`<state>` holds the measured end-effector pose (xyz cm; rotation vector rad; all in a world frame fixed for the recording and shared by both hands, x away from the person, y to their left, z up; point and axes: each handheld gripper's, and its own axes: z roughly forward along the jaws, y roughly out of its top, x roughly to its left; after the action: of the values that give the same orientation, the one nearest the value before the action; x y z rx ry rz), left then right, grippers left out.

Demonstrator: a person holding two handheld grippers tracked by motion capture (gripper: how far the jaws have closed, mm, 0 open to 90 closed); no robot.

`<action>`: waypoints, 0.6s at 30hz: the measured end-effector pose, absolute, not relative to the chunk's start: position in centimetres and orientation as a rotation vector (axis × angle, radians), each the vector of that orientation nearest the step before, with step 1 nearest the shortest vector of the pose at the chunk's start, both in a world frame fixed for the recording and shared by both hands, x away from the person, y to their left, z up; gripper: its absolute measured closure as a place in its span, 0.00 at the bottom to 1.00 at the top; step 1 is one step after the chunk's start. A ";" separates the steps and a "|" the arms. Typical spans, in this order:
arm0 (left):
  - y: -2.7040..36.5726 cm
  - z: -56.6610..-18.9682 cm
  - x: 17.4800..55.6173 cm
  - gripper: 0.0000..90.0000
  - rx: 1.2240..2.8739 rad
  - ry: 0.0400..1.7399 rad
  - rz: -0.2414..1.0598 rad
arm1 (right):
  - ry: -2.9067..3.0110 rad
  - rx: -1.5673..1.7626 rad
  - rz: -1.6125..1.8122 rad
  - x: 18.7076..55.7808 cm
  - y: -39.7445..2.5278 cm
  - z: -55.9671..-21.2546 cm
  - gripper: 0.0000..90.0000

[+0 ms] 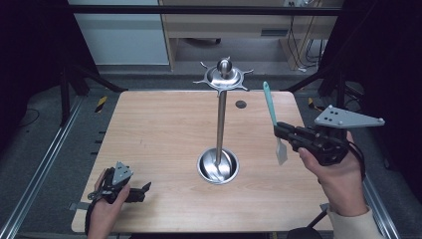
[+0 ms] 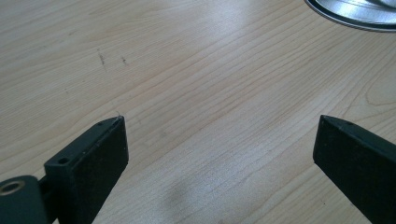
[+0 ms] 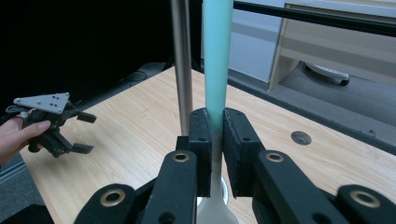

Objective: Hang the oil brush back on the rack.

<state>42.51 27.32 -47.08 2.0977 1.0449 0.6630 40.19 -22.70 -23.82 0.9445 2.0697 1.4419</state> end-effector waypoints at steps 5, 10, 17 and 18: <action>27.3 -47.1 42.5 0.03 2.099 1.044 0.663 | 2.091 0.926 1.442 40.1 -22.2 -23.9 0.91; 27.3 -47.1 42.5 0.03 2.100 1.044 0.660 | 2.102 0.909 1.449 40.1 -21.8 -24.0 0.91; 27.3 -47.1 42.5 0.03 2.100 1.042 0.664 | 2.118 0.896 1.449 40.1 -21.4 -24.0 0.91; 27.3 -47.1 42.5 0.03 2.098 1.043 0.666 | 2.119 0.897 1.447 40.1 -21.4 -24.0 0.91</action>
<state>42.50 27.29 -47.06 2.0982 1.0427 0.6656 40.13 -21.36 -24.00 0.8969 2.1188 1.4468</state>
